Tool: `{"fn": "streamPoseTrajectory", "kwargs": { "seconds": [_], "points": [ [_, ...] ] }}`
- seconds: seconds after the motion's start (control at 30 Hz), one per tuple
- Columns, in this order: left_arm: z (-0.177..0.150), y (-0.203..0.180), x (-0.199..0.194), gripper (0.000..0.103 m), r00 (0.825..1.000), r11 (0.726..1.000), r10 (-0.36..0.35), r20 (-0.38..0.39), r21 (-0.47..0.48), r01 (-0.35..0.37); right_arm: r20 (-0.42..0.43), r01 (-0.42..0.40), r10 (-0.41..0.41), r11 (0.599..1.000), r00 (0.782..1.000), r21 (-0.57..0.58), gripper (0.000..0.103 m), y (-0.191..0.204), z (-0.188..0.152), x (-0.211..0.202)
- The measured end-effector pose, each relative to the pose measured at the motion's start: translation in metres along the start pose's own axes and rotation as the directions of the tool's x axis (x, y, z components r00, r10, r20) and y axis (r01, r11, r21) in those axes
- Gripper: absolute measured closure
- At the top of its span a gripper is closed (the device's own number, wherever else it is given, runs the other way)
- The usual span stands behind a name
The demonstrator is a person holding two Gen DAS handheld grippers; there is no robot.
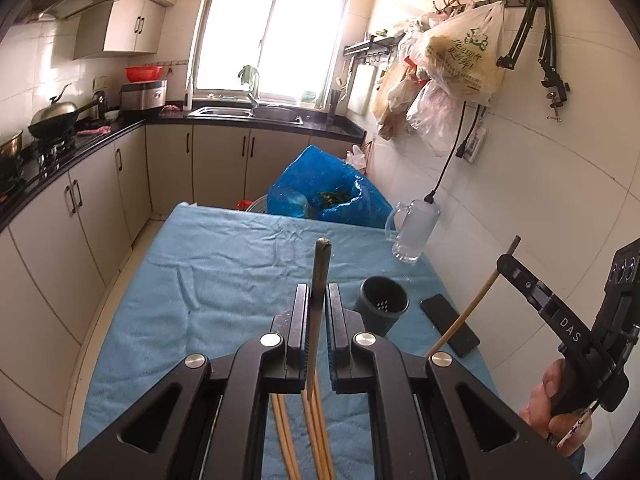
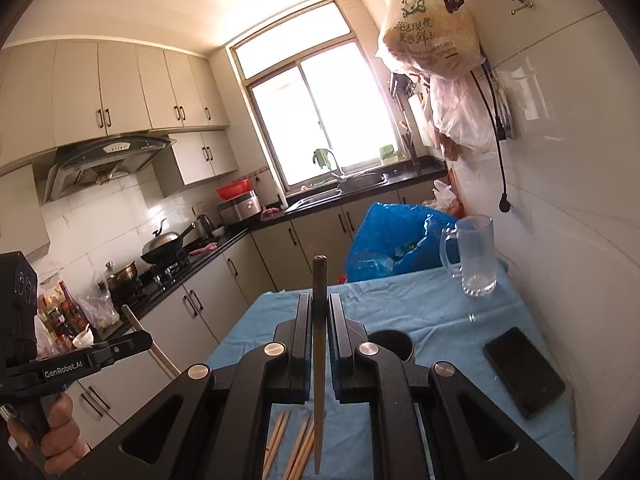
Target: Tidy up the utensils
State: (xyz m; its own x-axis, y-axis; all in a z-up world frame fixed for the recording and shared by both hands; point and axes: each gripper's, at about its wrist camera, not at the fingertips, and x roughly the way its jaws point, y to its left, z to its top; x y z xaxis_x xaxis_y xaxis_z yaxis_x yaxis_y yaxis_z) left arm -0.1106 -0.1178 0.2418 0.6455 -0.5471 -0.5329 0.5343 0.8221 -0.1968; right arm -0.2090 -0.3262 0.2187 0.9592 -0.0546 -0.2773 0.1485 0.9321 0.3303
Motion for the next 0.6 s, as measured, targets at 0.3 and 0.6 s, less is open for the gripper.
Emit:
{"fn": "streamPoseTrajectory", "kwargs": {
  "seconds": [0.3,0.6],
  "points": [
    [0.032,-0.021,0.012,0.096,0.999,0.999,-0.034,0.015,0.028,0.034,0.042,0.025,-0.025,1.0,0.999,0.001,0.095,-0.017,0.036,0.002],
    [0.076,-0.042,0.037,0.096,0.995,0.995,-0.097,0.029,0.008,0.097,0.094,0.062,-0.064,0.998,0.994,0.02,0.095,-0.035,0.075,0.013]
  ]
}}
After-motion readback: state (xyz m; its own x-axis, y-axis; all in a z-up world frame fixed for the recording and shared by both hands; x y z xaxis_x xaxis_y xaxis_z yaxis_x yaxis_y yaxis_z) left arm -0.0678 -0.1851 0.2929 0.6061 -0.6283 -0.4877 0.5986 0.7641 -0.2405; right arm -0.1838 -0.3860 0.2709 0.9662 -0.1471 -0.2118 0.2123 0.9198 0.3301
